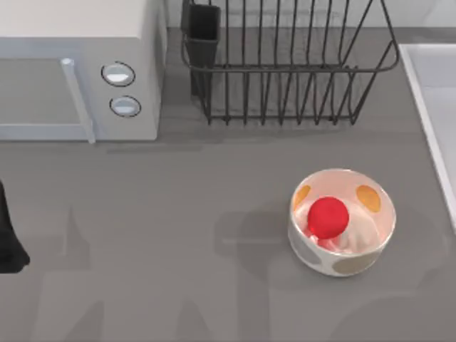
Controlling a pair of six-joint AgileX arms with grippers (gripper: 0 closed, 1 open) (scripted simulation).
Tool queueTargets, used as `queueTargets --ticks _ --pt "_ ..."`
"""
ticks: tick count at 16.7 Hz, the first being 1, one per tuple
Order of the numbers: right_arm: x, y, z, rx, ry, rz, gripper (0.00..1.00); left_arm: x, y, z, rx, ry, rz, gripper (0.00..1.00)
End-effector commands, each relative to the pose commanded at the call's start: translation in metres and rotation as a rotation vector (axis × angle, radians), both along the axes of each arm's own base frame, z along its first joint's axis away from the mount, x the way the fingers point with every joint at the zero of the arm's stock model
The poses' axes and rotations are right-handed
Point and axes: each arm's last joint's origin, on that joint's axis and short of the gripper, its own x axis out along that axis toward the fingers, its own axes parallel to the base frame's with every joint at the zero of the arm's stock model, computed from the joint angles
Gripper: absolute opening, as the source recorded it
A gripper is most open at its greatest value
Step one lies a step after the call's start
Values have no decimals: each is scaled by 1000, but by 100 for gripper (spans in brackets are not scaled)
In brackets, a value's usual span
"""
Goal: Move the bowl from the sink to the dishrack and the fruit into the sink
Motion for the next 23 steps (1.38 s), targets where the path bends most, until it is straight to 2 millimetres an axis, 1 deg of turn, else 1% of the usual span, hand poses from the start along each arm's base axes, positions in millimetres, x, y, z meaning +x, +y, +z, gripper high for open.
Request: queueTargets --ticks 1,3,5,7,12,13,15,17,18,20,23 --pt "-20 7 14 -4 -6 0 0 0 0 0 0 0 0 100" --pt "-54 21 32 -6 -10 0 0 0 0 0 0 0 0 100" --pt "-75 31 41 -3 -10 0 0 0 0 0 0 0 0 100" --pt "-85 36 45 -5 -14 -3 0 0 0 0 0 0 0 100" --pt "-84 37 45 -7 -16 -1 0 0 0 0 0 0 0 100" --pt "-81 37 44 -11 -12 3 0 0 0 0 0 0 0 100" --pt "-66 40 43 -42 -11 25 0 0 0 0 0 0 0 100" --pt "-43 53 43 -110 -34 62 0 0 0 0 0 0 0 100" --pt "-28 63 43 -154 -58 88 0 0 0 0 0 0 0 100" --pt "6 94 44 -252 -134 152 0 0 0 0 0 0 0 100" --pt "53 159 49 -382 -320 231 0 0 0 0 0 0 0 100"
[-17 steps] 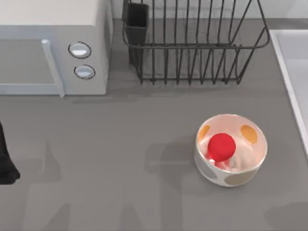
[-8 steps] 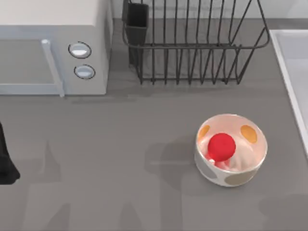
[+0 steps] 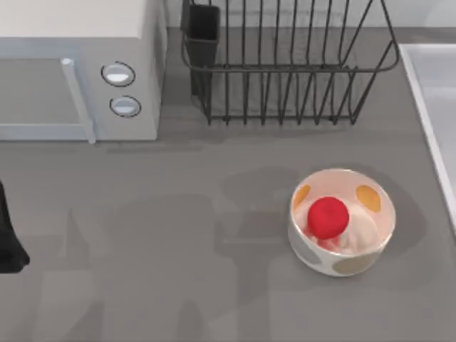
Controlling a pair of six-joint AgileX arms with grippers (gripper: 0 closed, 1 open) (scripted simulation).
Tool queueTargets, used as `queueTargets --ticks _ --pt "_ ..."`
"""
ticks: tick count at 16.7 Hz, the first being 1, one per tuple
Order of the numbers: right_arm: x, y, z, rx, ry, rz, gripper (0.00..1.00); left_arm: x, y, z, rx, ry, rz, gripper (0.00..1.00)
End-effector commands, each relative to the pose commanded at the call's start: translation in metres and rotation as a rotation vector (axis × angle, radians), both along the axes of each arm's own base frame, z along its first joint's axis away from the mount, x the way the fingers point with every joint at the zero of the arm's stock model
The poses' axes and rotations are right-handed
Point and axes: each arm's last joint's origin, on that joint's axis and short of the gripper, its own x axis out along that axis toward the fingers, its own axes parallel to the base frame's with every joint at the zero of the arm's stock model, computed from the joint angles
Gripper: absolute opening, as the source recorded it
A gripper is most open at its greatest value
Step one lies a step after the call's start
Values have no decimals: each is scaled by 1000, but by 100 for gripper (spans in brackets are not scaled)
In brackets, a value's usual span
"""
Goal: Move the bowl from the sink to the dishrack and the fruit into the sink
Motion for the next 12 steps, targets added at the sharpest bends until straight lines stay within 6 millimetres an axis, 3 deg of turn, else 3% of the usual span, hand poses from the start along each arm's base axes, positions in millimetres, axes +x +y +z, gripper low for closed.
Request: queueTargets --ticks 3,5,9,12 --pt "29 82 9 -50 -255 78 0 0 0 0 0 0 0 100" --pt "35 139 18 -29 -443 116 0 0 0 0 0 0 0 100" --pt "16 238 37 118 -787 144 0 0 0 0 0 0 0 100" --pt "-10 288 51 274 -982 128 0 0 0 0 0 0 0 100"
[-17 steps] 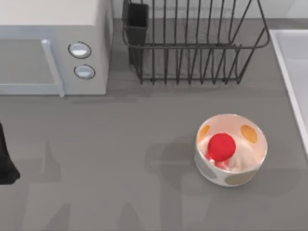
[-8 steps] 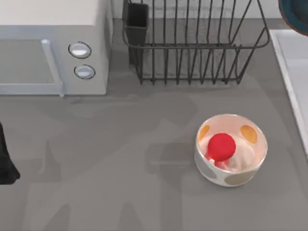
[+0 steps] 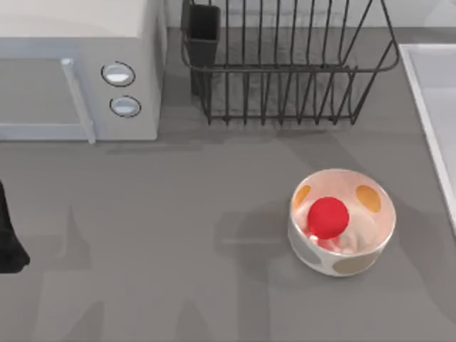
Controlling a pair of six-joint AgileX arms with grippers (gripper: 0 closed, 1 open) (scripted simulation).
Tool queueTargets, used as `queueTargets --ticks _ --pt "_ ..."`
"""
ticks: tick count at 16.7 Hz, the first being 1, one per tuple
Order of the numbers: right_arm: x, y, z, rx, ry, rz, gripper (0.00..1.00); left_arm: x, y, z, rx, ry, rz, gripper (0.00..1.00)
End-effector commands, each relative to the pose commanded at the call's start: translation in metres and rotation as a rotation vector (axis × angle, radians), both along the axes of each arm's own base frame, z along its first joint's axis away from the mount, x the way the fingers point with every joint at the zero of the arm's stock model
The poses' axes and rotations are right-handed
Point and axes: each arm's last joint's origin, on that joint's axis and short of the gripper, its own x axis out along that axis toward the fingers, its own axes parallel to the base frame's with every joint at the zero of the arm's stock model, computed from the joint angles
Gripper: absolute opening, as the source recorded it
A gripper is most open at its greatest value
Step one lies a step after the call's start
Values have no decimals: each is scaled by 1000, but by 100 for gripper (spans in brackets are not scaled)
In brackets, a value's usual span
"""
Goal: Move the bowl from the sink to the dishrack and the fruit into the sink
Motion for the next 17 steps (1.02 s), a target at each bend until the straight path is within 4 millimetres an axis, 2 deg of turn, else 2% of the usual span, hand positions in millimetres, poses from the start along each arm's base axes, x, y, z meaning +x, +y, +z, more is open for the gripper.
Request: queueTargets --ticks 2,4,6,11,13,17 --pt "-16 21 7 94 -82 17 0 0 0 0 0 0 0 100" --pt "-27 31 11 157 -129 25 0 0 0 0 0 0 0 100" --pt "-32 33 14 182 -148 25 0 0 0 0 0 0 0 100" --pt "-29 32 12 180 -145 22 0 0 0 0 0 0 0 100" --pt "-16 33 -4 163 -131 5 0 0 0 0 0 0 0 100" --pt "20 45 -65 145 -109 6 0 0 0 0 0 0 0 100"
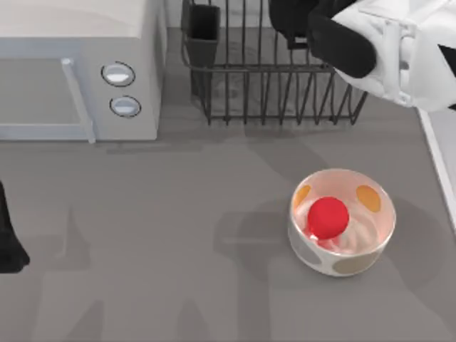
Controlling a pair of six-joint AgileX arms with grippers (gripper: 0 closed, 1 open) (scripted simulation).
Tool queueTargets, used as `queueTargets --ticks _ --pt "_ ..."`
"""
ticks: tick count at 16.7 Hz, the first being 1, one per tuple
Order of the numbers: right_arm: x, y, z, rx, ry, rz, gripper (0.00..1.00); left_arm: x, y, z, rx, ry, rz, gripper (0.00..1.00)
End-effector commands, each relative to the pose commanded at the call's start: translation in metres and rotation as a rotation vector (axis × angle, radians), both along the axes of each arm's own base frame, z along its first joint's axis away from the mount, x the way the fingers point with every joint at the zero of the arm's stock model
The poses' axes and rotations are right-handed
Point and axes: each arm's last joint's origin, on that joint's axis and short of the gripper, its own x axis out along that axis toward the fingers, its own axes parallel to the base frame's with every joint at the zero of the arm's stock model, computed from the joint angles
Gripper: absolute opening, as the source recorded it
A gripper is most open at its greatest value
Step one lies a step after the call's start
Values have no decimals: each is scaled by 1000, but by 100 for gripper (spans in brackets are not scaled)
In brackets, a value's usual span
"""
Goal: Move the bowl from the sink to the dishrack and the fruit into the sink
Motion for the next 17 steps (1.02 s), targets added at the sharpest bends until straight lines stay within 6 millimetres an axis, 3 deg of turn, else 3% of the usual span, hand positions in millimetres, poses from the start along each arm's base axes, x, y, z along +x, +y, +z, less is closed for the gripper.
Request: queueTargets --ticks 3,7,9,13,17 --pt "14 7 -27 69 -77 38 0 0 0 0 0 0 0 100" --pt "37 -1 -96 55 -64 37 0 0 0 0 0 0 0 100" --pt "46 -11 -118 38 -43 22 0 0 0 0 0 0 0 100" --pt "48 -13 -121 36 -40 18 0 0 0 0 0 0 0 100" --pt "48 -13 -121 36 -40 18 30 0 0 0 0 0 0 100"
